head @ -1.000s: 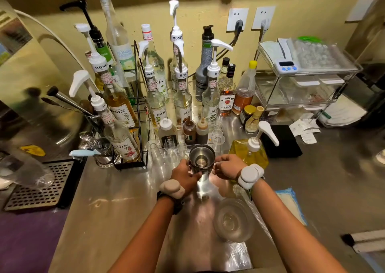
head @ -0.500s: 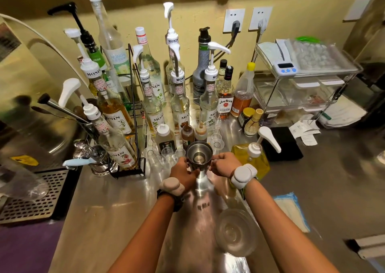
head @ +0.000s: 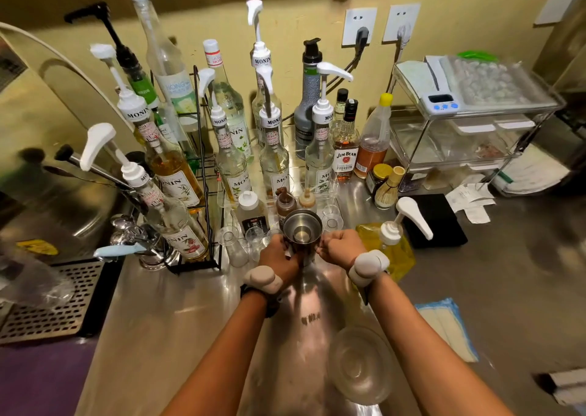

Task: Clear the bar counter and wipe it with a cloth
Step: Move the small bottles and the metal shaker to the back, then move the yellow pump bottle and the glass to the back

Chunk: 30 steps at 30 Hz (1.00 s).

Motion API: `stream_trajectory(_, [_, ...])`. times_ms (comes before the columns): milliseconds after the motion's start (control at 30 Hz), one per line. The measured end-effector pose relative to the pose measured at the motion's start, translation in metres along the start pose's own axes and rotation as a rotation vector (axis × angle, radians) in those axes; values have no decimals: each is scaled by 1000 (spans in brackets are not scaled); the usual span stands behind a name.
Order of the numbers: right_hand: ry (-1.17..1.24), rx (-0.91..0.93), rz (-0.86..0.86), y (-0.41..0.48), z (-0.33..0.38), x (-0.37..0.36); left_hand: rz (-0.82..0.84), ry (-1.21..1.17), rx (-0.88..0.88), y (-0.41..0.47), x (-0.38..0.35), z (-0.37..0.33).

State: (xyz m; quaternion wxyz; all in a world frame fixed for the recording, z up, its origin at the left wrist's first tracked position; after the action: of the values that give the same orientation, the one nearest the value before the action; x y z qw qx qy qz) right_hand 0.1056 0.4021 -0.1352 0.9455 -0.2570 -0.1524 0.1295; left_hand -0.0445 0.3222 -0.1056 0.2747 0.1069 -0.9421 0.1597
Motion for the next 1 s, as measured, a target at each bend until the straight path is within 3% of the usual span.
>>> stream_trajectory(567, [122,142,199,-62,8,22,-30,21,79,-39,-30,-17])
stream_trajectory(733, [183,129,164,-81,1,49,4,-50,2,-49,-45,-45])
stream_trajectory(1000, [-6,146,114,-89,-23,94,7,-21,-67,-57,-65,-78])
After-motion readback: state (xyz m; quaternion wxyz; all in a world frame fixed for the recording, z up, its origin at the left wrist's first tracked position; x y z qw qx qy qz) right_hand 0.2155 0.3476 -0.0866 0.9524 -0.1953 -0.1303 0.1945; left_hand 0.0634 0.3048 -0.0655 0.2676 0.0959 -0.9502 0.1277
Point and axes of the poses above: each hand's wrist, its own y-axis towards the middle knuckle, its own x-axis out of the back of the hand, z = x × y, the point moved 5 cm from there along y, towards the middle knuckle, and after that the axes turned 5 degrees about z, right-handed, at the moved point
